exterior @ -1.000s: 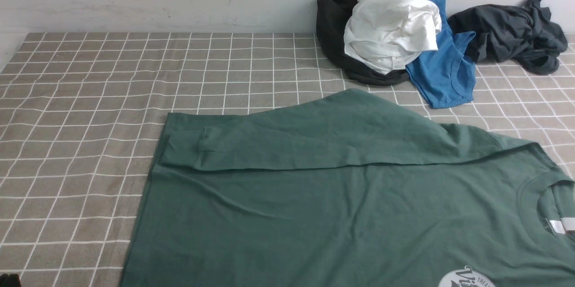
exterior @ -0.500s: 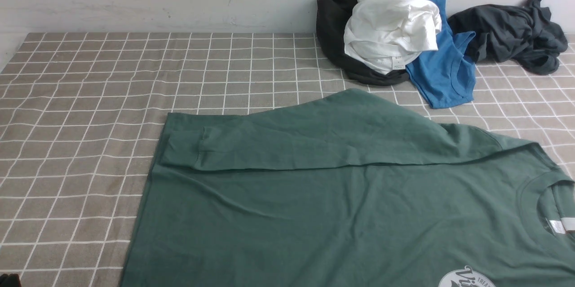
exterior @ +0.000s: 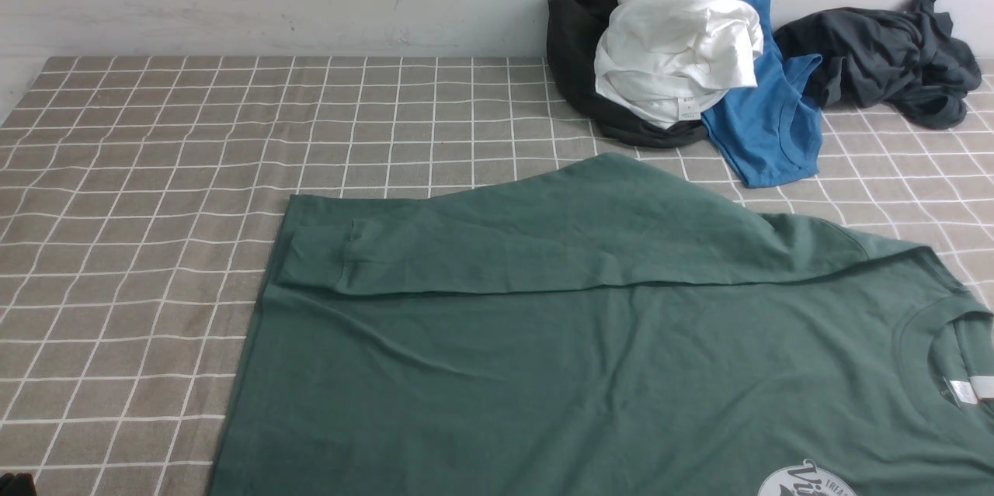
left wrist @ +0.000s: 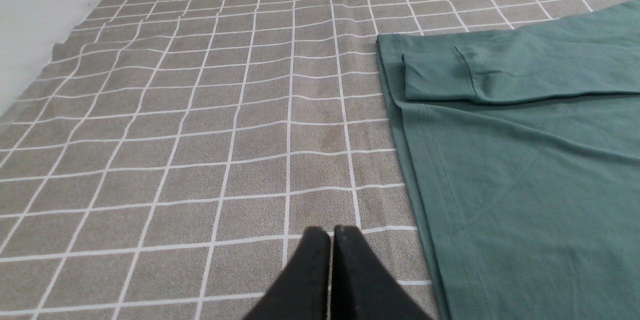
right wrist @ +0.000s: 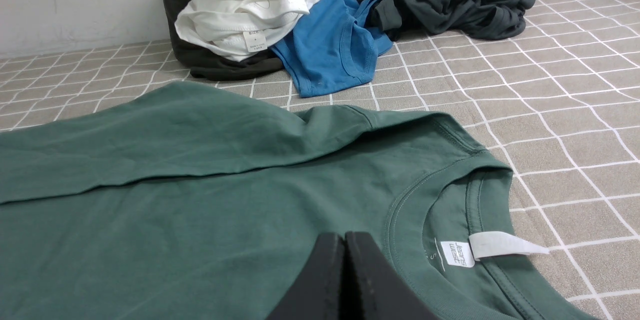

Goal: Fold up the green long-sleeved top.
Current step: Use the left arm to clamp the cuff closest to it

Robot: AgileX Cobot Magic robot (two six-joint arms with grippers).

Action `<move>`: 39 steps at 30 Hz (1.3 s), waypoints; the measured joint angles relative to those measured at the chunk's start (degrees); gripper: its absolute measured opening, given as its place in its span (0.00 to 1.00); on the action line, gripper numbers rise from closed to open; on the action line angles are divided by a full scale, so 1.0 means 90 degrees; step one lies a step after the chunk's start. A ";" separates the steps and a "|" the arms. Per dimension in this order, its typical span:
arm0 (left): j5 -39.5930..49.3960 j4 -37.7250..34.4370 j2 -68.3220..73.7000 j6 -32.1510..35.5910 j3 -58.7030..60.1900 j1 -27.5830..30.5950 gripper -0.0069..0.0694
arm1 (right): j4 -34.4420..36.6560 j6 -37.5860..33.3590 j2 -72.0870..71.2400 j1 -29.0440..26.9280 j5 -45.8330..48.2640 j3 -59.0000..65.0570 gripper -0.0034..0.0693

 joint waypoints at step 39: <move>-0.0218 -0.4594 0.0000 -0.2266 0.0011 0.0000 0.08 | 0.2319 0.0894 0.0000 0.0000 0.0021 0.0000 0.03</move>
